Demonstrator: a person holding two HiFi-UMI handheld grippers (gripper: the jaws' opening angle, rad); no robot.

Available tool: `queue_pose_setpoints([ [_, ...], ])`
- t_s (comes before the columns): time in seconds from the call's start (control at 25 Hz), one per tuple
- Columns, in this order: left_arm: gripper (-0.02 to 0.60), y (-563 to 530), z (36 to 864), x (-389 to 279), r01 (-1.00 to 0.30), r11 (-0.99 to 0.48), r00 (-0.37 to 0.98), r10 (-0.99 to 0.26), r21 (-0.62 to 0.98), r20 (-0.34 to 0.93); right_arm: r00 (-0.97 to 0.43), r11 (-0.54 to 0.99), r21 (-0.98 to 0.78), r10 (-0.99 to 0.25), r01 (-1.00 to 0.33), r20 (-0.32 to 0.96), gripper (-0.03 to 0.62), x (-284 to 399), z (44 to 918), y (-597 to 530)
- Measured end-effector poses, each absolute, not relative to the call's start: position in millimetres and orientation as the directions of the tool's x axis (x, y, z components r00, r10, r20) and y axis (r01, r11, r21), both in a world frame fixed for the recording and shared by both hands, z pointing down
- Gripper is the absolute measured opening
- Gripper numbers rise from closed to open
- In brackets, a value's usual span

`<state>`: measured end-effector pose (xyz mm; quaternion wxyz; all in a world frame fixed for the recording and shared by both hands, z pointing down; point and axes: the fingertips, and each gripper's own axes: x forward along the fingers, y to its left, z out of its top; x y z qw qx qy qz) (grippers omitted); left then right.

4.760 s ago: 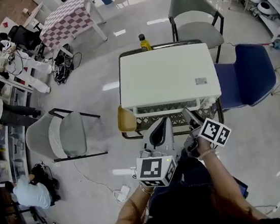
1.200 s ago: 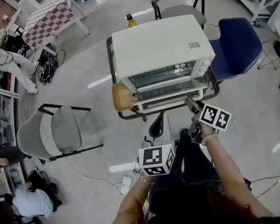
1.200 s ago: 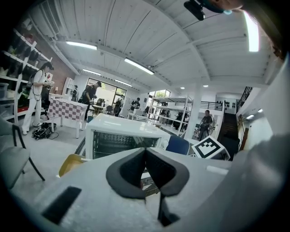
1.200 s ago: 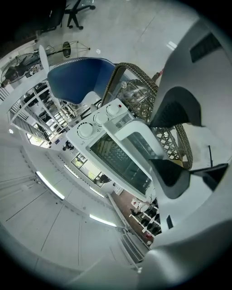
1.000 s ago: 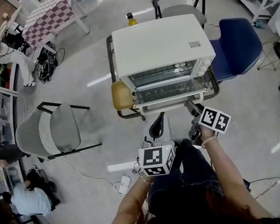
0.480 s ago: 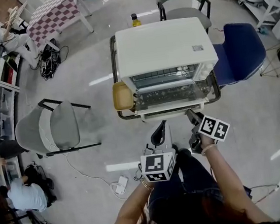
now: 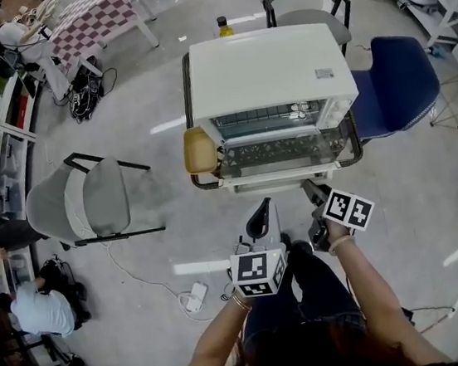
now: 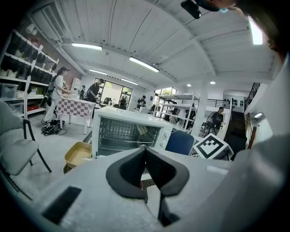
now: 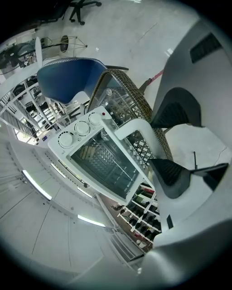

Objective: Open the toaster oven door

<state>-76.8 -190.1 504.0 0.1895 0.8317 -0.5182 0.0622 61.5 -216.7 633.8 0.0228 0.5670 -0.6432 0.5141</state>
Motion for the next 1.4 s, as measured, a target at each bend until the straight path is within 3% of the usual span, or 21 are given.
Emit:
queue_pose_setpoints([
  [1.4, 0.014, -170, 566, -77, -0.906, -0.345, 0.410, -0.858, 0.246, 0.310, -0.397, -0.151, -0.623, -0.651, -0.768, 0.647, 0.202, 61, 695, -193],
])
